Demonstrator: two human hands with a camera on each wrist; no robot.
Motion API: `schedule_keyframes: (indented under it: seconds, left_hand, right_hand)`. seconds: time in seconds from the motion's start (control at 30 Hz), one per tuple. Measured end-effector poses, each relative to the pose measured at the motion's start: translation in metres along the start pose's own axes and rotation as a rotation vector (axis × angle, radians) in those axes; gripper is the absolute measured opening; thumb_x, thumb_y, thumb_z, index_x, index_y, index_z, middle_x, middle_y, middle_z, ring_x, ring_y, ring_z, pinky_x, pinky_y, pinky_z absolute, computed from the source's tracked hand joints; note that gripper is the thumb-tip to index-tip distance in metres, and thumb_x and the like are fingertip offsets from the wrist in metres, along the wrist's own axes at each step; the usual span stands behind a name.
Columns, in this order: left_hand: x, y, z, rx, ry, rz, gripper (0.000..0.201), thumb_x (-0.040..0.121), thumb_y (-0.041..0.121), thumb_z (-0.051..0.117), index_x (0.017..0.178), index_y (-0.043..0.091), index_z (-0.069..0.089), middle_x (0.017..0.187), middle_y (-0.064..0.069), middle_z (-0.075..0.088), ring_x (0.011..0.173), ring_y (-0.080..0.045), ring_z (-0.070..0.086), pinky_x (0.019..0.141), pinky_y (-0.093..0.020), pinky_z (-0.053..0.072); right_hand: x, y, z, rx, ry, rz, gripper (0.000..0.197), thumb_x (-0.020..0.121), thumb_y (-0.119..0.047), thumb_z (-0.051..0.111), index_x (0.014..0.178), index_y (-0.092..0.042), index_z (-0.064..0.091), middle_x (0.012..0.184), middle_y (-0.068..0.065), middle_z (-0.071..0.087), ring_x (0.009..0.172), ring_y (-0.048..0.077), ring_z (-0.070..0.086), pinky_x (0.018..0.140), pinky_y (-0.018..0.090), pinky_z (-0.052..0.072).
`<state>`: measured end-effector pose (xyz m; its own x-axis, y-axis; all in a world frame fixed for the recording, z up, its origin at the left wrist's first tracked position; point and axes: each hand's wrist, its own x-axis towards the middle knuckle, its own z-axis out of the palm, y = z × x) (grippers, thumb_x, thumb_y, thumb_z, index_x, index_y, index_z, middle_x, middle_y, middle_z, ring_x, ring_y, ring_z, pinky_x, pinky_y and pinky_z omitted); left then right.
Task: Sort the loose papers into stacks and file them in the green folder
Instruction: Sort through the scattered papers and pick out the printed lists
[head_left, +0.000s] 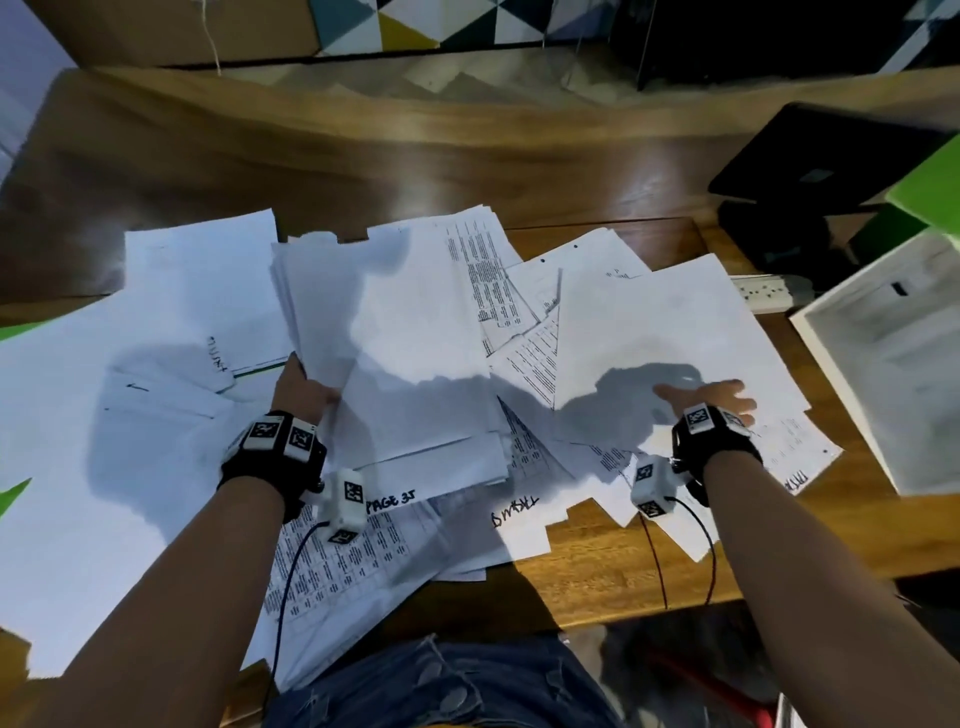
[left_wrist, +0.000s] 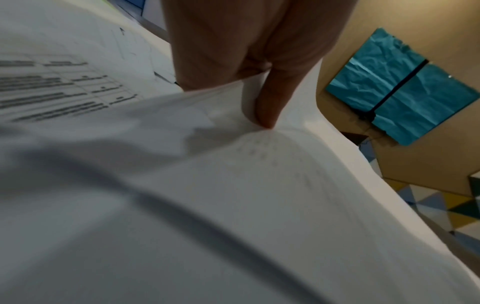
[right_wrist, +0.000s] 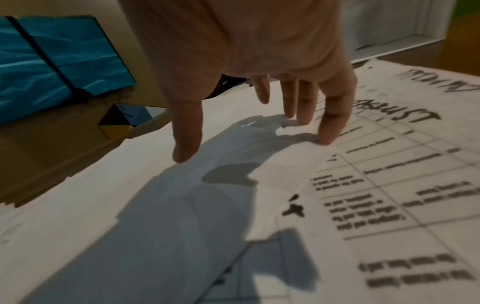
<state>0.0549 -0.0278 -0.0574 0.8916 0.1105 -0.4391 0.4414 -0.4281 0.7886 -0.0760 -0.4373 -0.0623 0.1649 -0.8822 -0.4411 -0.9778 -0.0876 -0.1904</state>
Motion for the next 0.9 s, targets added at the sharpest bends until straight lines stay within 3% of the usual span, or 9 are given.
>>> schedule_keyframes:
  seconds: [0.13, 0.27, 0.33, 0.47, 0.53, 0.63, 0.77, 0.9]
  left_hand:
    - [-0.006, -0.013, 0.016, 0.124, -0.018, -0.02, 0.051, 0.084, -0.011, 0.056, 0.132, -0.002, 0.044, 0.133, -0.023, 0.052, 0.121, -0.037, 0.05, 0.083, -0.03, 0.036]
    - [-0.009, -0.029, 0.021, 0.214, -0.008, -0.085, 0.041, 0.083, -0.014, 0.052, 0.123, -0.008, 0.044, 0.128, -0.03, 0.051, 0.117, -0.041, 0.05, 0.082, -0.036, 0.038]
    - [-0.011, -0.035, 0.023, 0.248, 0.002, -0.11, 0.038, 0.083, -0.014, 0.05, 0.12, -0.006, 0.043, 0.129, -0.03, 0.05, 0.118, -0.042, 0.049, 0.083, -0.036, 0.038]
    - [-0.013, -0.041, 0.026, 0.257, 0.017, -0.133, 0.047, 0.084, -0.013, 0.05, 0.13, -0.006, 0.04, 0.13, -0.029, 0.05, 0.118, -0.042, 0.049, 0.087, -0.038, 0.04]
    - [-0.013, -0.042, 0.027, 0.259, 0.017, -0.135, 0.048, 0.085, -0.012, 0.05, 0.131, -0.006, 0.039, 0.131, -0.028, 0.05, 0.119, -0.041, 0.049, 0.088, -0.037, 0.04]
    - [-0.016, -0.043, 0.027, 0.247, 0.007, -0.135, 0.044, 0.085, -0.013, 0.049, 0.129, -0.006, 0.041, 0.128, -0.029, 0.051, 0.117, -0.041, 0.05, 0.081, -0.032, 0.035]
    - [-0.019, -0.046, 0.024, 0.224, 0.012, -0.165, 0.046, 0.085, -0.013, 0.048, 0.13, -0.005, 0.04, 0.128, -0.028, 0.051, 0.118, -0.041, 0.05, 0.083, -0.035, 0.038]
    - [-0.021, -0.05, 0.021, 0.229, 0.029, -0.19, 0.058, 0.086, -0.009, 0.051, 0.14, -0.005, 0.032, 0.139, -0.027, 0.044, 0.126, -0.04, 0.046, 0.102, -0.04, 0.039]
  right_hand:
    - [0.01, 0.016, -0.004, -0.014, -0.046, -0.002, 0.107, 0.067, -0.053, 0.076, 0.142, -0.003, 0.018, 0.146, 0.025, 0.025, 0.136, 0.042, 0.029, 0.107, 0.052, 0.03]
    - [-0.002, 0.012, 0.005, -0.13, -0.139, -0.067, 0.113, 0.076, -0.048, 0.071, 0.15, -0.004, -0.002, 0.155, 0.024, 0.006, 0.143, 0.042, 0.015, 0.11, 0.053, 0.026]
    - [-0.001, 0.009, 0.011, -0.127, -0.159, -0.068, 0.115, 0.075, -0.047, 0.072, 0.149, -0.002, -0.004, 0.155, 0.022, 0.011, 0.143, 0.04, 0.018, 0.111, 0.053, 0.026]
    - [0.002, 0.007, 0.013, -0.155, -0.165, -0.165, 0.096, 0.075, -0.044, 0.071, 0.144, -0.005, 0.018, 0.143, 0.019, 0.035, 0.13, 0.038, 0.043, 0.111, 0.049, 0.029]
    - [0.005, 0.008, 0.015, -0.106, -0.172, -0.226, 0.074, 0.072, -0.035, 0.071, 0.133, -0.011, 0.039, 0.131, 0.017, 0.049, 0.117, 0.037, 0.054, 0.105, 0.049, 0.039]
    - [0.001, 0.005, 0.013, 0.042, -0.22, -0.284, 0.043, 0.075, -0.022, 0.066, 0.116, -0.009, 0.061, 0.111, 0.016, 0.066, 0.1, 0.035, 0.064, 0.091, 0.041, 0.052]
    - [-0.006, -0.01, 0.008, 0.108, -0.234, -0.383, 0.038, 0.092, -0.015, 0.049, 0.125, -0.001, 0.057, 0.127, 0.023, 0.059, 0.114, 0.038, 0.056, 0.091, 0.037, 0.045]
    - [-0.005, -0.017, 0.007, 0.219, -0.178, -0.406, 0.035, 0.087, -0.007, 0.05, 0.12, -0.001, 0.062, 0.12, 0.024, 0.063, 0.112, 0.037, 0.059, 0.092, 0.037, 0.048]
